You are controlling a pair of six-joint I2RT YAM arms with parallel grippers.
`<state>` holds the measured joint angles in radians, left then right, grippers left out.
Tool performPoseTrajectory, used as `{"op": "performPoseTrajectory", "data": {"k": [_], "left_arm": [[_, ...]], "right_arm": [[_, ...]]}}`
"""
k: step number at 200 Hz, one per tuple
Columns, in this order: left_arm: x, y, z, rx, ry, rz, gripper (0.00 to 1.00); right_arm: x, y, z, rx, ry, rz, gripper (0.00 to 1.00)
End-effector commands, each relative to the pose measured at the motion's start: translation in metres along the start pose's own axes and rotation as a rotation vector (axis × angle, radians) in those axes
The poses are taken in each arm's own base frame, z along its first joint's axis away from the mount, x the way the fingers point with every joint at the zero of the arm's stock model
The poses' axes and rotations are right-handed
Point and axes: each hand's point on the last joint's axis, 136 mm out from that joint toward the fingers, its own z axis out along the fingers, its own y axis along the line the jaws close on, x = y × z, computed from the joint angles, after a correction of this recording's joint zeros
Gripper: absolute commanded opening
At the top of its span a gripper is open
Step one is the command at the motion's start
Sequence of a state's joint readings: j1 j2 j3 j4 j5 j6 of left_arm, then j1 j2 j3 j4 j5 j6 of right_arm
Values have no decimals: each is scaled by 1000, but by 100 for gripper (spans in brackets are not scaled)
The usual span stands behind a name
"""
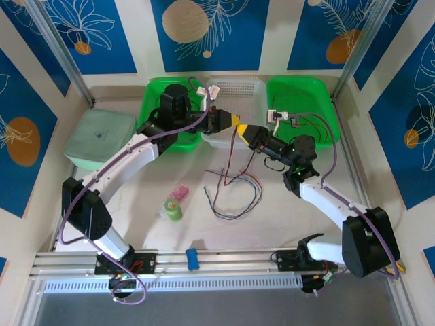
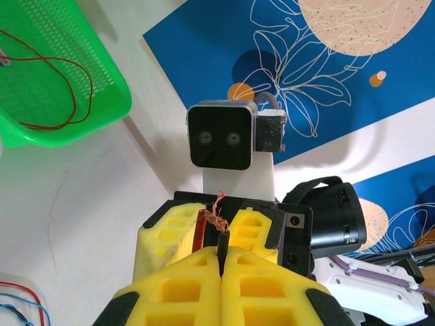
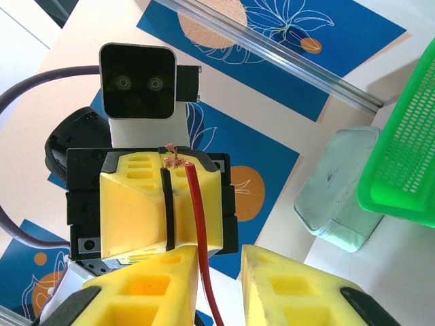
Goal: Untangle the cables
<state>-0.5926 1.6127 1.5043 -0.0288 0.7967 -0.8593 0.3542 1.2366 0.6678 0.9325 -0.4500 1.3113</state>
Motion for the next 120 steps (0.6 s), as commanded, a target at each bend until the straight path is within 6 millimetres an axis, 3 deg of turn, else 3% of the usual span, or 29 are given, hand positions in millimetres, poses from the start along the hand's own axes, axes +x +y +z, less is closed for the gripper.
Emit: {"op": "performPoseTrajectory", "data": {"k": [1, 78, 120], "left_arm": [[-9, -21, -10, 42, -23, 49, 0], [-8, -21, -12, 36, -21, 49, 0], [-9, -21, -12, 36, -24, 50, 0]], "right_arm": [[-2, 22, 9, -72, 20, -42, 24], [-5, 32, 18, -173, 25, -36, 18], [-5, 31, 16, -165, 20, -37, 3]]}}
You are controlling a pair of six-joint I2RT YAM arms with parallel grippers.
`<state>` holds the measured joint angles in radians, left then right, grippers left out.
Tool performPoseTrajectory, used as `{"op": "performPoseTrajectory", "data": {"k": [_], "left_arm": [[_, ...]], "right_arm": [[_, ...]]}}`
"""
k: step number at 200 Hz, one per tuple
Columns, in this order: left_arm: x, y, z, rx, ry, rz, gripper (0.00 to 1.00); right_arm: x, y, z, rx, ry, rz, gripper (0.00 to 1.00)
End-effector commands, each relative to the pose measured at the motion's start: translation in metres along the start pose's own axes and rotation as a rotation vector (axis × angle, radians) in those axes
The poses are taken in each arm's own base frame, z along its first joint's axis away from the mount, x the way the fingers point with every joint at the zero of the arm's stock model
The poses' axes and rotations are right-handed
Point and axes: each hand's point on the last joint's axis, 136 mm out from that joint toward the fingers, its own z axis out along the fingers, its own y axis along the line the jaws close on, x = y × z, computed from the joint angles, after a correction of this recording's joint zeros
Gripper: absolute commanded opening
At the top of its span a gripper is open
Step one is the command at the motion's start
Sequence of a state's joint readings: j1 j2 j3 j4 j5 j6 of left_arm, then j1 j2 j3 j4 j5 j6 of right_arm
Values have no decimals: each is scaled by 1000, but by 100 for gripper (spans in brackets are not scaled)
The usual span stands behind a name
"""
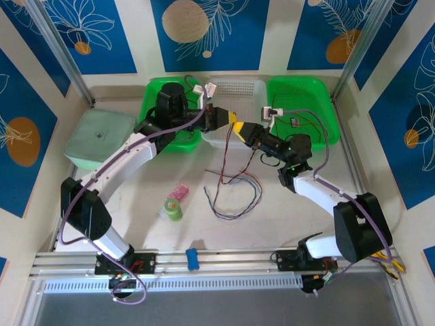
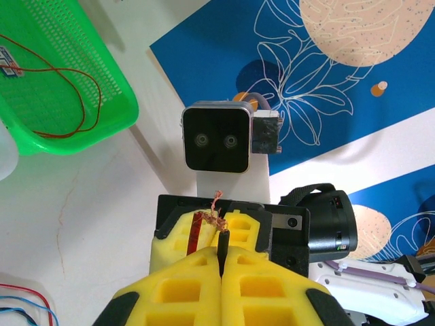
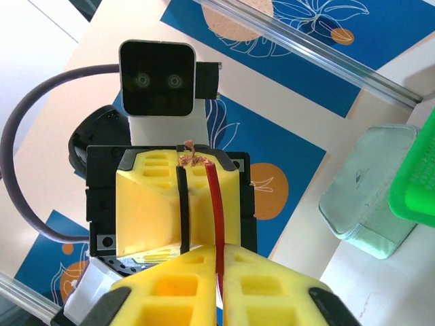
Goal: Untangle the cables
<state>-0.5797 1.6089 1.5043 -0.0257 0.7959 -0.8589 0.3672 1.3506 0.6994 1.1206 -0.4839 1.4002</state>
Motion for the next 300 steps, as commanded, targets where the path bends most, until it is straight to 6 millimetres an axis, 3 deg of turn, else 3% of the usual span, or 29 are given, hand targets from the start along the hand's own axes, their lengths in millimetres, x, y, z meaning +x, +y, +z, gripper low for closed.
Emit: {"op": "performPoseTrajectory", "data": {"k": [1, 116, 169, 227, 278, 300], "left_arm": [[-4, -22, -8, 40, -10, 46, 0], [-9, -24, -13, 37, -27, 55, 0], [-1, -7, -14, -31, -8, 57, 0], [2, 5, -26, -116, -8, 66, 0], [1, 27, -43, -196, -34, 38, 0], [1, 34, -50, -240, -40, 34, 0]], "right_arm": [[-4, 26, 4, -72, -3, -60, 2], [-18, 6, -30, 78, -148, -77, 0], [-39, 5, -55, 132, -250, -89, 0], [-53, 14, -101, 227, -410, -151, 0], [-71, 25, -163, 311, -589, -175, 0], [-77, 30, -180, 337, -644, -185, 0]]}}
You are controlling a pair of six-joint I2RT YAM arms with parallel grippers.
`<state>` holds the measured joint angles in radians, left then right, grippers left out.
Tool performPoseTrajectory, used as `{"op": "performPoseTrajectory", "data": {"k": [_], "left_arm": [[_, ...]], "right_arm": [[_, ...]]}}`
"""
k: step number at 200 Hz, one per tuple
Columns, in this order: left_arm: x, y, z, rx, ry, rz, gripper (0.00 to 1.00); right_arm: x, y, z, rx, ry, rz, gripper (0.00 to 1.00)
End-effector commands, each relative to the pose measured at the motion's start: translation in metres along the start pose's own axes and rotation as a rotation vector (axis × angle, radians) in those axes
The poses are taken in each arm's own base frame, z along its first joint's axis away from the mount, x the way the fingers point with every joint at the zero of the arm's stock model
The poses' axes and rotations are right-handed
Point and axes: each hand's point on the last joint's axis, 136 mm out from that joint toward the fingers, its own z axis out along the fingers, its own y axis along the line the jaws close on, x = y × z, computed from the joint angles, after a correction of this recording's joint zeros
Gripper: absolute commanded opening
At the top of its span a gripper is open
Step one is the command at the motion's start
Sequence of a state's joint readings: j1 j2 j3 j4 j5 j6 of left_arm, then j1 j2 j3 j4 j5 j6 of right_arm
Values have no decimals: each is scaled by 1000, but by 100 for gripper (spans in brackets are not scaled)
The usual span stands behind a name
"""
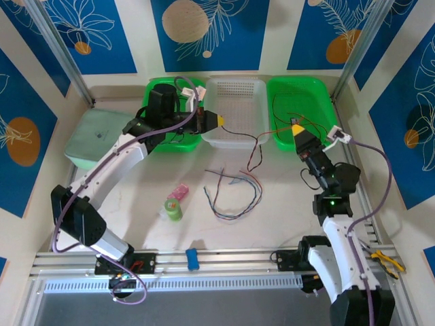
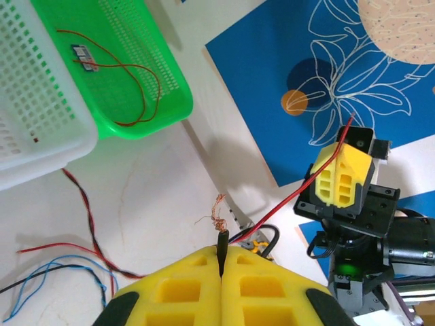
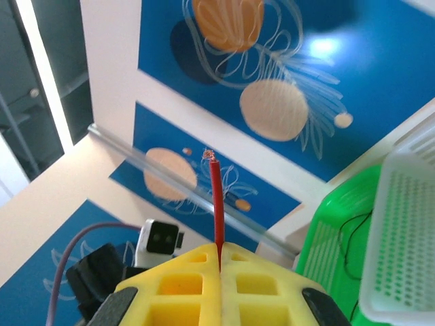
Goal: Untangle the cables
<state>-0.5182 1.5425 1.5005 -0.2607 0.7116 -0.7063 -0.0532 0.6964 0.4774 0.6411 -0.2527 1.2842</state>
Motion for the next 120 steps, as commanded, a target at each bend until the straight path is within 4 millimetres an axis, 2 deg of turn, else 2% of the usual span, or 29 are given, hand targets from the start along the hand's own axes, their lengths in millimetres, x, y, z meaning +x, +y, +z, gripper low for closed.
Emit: {"op": "performPoseTrajectory", "data": {"k": [1, 32, 79, 120], "left_arm": [[-1, 8, -15, -63, -24, 16, 0], [-9, 13, -28, -104, -65, 11, 0], [-28, 12, -48, -160, -117, 30, 0], [-25, 27, -58, -197, -132, 0, 0]], "right_arm": [[-14, -12, -12, 68, -65, 10, 0], [-33, 0, -19, 88, -138, -52, 0], [-65, 41, -15, 65, -228, -172, 0], [-102, 59, -18, -6, -351, -134, 0]]}}
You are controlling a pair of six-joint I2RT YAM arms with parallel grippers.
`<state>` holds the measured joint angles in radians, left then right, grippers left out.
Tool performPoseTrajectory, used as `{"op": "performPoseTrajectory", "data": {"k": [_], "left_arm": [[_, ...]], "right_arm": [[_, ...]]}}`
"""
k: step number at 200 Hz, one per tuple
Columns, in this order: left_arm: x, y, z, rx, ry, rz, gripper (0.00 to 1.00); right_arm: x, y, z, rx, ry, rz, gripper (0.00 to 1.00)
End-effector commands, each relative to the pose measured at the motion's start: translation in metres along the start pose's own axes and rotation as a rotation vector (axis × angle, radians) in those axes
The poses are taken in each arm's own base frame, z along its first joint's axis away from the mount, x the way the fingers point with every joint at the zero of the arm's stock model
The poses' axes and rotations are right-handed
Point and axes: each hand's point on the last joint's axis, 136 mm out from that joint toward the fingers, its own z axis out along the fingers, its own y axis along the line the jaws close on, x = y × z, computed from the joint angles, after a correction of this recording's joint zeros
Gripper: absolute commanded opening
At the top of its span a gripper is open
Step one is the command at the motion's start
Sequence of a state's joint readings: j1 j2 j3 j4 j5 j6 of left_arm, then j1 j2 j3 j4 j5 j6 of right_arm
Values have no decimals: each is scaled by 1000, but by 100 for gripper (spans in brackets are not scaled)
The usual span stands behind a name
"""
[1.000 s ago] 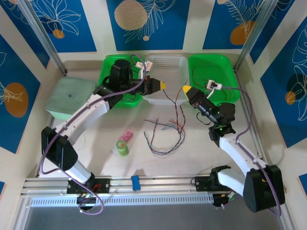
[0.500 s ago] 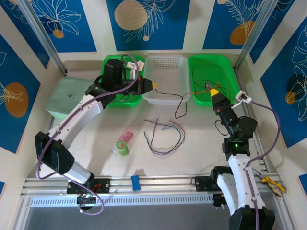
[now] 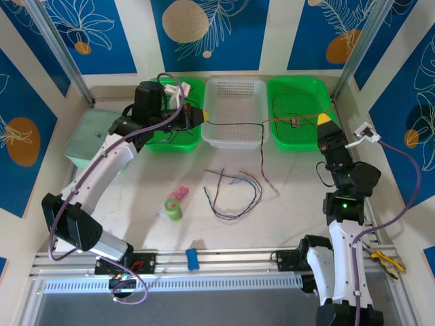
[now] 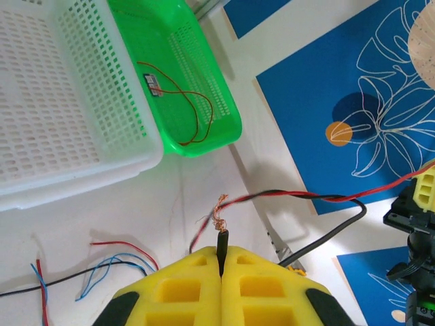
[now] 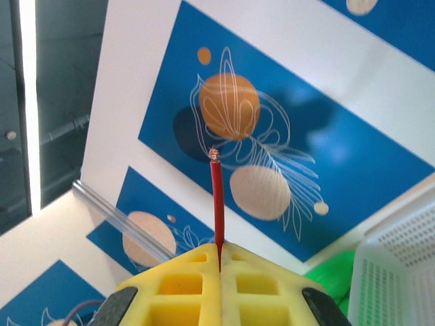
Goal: Untangle the cables
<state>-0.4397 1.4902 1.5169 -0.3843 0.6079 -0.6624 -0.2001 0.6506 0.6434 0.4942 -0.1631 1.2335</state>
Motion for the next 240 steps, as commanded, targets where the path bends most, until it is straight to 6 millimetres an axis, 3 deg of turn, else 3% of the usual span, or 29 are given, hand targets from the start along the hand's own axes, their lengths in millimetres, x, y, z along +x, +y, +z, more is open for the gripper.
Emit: {"op": "performPoseTrajectory", "data": {"k": [1, 60, 125, 178, 240], "left_arm": [[-7, 5, -21, -45, -44, 15, 0], [-39, 14, -65, -89, -130, 18, 0], [-67, 40, -113, -154, -210, -1, 0], [-83, 49, -146, -183, -278, -16, 0], [-110, 68, -214, -252, -421, -55, 0]], "right_arm": [[-37, 17, 3, -42, -131, 0, 0], [-73, 53, 8, -90, -202, -65, 0], [-110, 52, -3, -58, -317, -74, 0], [-124, 50, -4, -39, -358, -95, 0], [-138, 47, -6, -20, -399, -104, 0]]}}
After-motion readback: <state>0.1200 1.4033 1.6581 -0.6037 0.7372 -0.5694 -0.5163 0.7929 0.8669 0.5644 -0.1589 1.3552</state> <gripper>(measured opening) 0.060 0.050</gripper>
